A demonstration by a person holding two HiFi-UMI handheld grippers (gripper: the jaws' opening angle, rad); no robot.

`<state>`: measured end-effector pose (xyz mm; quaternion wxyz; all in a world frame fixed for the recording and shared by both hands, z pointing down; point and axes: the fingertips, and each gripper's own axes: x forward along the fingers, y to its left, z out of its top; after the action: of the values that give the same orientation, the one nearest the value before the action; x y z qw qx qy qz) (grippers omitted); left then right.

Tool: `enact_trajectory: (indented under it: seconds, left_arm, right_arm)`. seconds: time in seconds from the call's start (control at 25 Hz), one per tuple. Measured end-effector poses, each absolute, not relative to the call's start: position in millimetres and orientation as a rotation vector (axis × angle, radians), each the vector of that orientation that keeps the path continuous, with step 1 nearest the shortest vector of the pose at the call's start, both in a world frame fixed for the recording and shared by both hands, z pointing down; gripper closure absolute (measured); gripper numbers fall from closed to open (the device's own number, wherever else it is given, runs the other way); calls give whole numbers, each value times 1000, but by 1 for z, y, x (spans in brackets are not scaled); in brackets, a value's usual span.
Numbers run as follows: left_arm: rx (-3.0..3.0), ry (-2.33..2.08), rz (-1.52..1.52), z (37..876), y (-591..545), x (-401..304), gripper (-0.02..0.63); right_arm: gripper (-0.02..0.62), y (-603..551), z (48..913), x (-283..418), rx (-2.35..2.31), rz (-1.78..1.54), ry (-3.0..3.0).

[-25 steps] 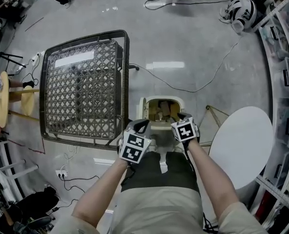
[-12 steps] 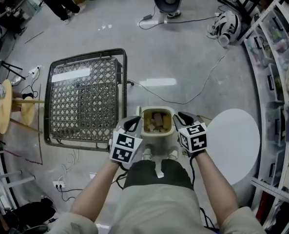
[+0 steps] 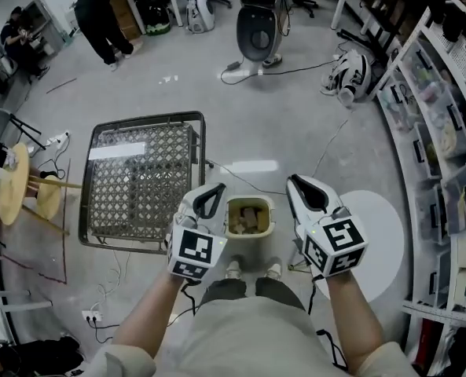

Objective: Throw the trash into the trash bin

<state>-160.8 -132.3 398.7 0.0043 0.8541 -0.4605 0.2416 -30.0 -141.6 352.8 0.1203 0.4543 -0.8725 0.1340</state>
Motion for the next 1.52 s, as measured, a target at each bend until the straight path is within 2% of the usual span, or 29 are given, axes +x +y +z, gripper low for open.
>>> enact_trajectory:
  seconds: [0.36,0.56,0.8,1.08,1.52]
  left_arm:
    - [2879,-1523,469,251,-112,-149,603]
    - [2874,-1577,243,185,-90,-148,603]
    - [2886,-1674,208,144,-66,-159,603]
    - [2922,-1681,212,133,-47,-162,603]
    - [2873,-1652,239,157,-50,-168,603]
  right_arm:
    - [583,-107,188,-18,1439,9,-2738]
    - [591,-75,131,-5,1485,-112,-2802]
    - [591,-37,85,0,1499,-240,-2879]
    - [592,-12,66,2,1507,-374,-2897]
    - [592,-17,107,-10,1432,-223,-2869]
